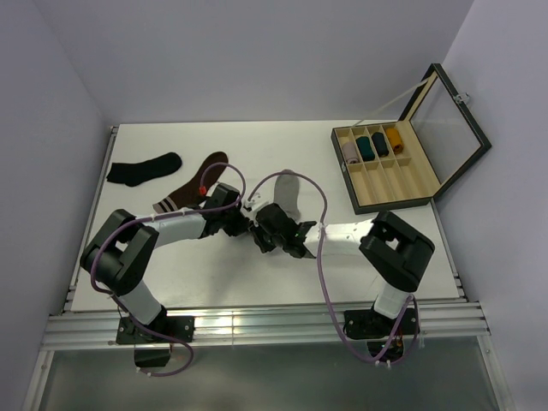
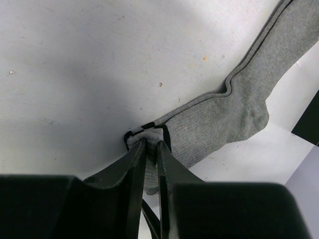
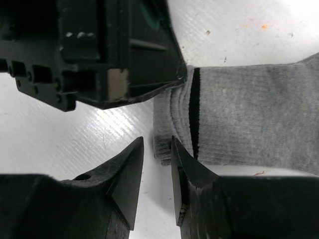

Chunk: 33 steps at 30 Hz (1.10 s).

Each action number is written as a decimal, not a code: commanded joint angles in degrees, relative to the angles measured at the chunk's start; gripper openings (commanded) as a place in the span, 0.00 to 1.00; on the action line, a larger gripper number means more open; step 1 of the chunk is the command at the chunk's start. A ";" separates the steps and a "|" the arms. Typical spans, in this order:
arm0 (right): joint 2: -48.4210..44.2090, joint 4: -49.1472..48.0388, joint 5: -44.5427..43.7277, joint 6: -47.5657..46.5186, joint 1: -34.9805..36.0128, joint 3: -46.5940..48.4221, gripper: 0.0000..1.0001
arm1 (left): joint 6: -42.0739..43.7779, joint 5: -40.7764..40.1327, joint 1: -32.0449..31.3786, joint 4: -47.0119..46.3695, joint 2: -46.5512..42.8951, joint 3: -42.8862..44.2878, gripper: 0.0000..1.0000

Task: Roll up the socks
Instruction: Roll the sock at the center of the board.

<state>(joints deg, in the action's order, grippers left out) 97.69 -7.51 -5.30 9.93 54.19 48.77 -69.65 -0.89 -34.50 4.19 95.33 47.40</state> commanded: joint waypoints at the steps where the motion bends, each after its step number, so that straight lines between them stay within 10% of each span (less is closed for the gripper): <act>1: 2.15 3.28 -0.67 -0.71 1.18 2.03 0.36 | 1.53 -2.10 -0.22 4.60 1.88 0.59 0.21; 33: -0.56 12.87 -10.79 4.39 1.53 2.12 0.41 | 2.32 -2.63 -0.22 6.71 2.32 1.65 0.20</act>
<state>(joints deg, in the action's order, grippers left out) 99.77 0.69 -14.52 13.72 56.88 53.12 -69.06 -0.93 -34.61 6.76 95.59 48.77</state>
